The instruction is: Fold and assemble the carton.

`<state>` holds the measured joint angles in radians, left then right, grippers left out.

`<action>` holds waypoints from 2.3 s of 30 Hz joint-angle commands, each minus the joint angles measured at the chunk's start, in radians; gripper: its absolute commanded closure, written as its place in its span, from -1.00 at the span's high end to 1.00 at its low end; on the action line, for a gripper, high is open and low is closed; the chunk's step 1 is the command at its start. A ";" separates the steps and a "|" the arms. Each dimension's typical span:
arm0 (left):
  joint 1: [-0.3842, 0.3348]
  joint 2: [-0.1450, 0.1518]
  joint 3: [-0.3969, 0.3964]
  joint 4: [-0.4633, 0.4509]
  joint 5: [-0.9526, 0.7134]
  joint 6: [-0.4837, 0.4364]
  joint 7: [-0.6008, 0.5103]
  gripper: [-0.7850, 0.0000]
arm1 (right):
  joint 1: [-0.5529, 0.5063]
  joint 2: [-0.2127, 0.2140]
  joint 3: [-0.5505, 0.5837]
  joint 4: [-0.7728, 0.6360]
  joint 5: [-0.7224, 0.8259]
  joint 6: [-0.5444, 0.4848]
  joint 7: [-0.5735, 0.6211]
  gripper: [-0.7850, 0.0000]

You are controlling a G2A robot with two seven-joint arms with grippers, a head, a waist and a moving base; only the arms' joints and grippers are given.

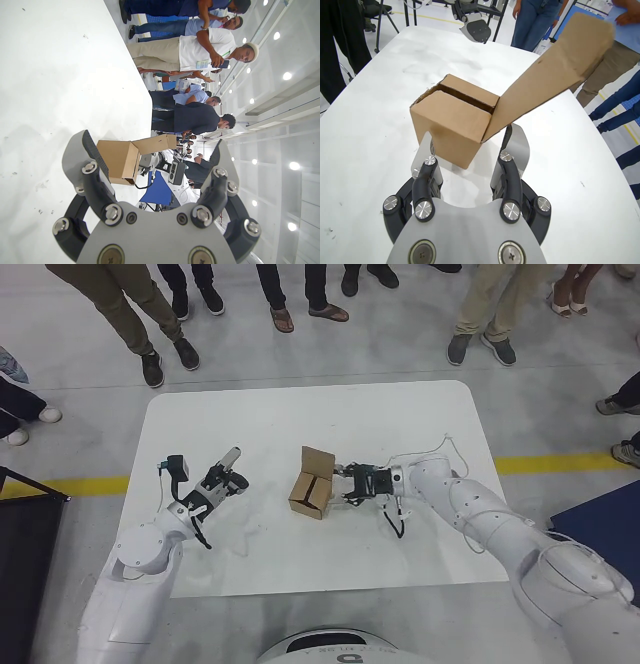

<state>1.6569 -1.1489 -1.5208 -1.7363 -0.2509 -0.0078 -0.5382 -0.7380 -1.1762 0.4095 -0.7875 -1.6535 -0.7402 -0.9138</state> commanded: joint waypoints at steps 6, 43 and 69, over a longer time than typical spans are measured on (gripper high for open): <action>0.000 0.000 0.000 0.000 0.000 0.000 0.000 1.00 | 0.005 0.001 -0.001 0.013 -0.018 0.004 -0.048 1.00; -0.125 0.019 0.375 -0.057 1.040 0.067 -0.197 1.00 | -0.257 0.160 0.292 -0.210 0.127 0.236 -0.131 1.00; -0.111 0.039 0.191 -0.105 0.972 0.051 -0.134 1.00 | -0.320 0.199 0.310 -0.315 0.053 -0.006 -0.113 1.00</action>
<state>1.5649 -1.1079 -1.3464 -1.8641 0.6887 0.0371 -0.6807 -1.0637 -0.9713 0.7298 -1.1087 -1.6066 -0.7312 -1.0676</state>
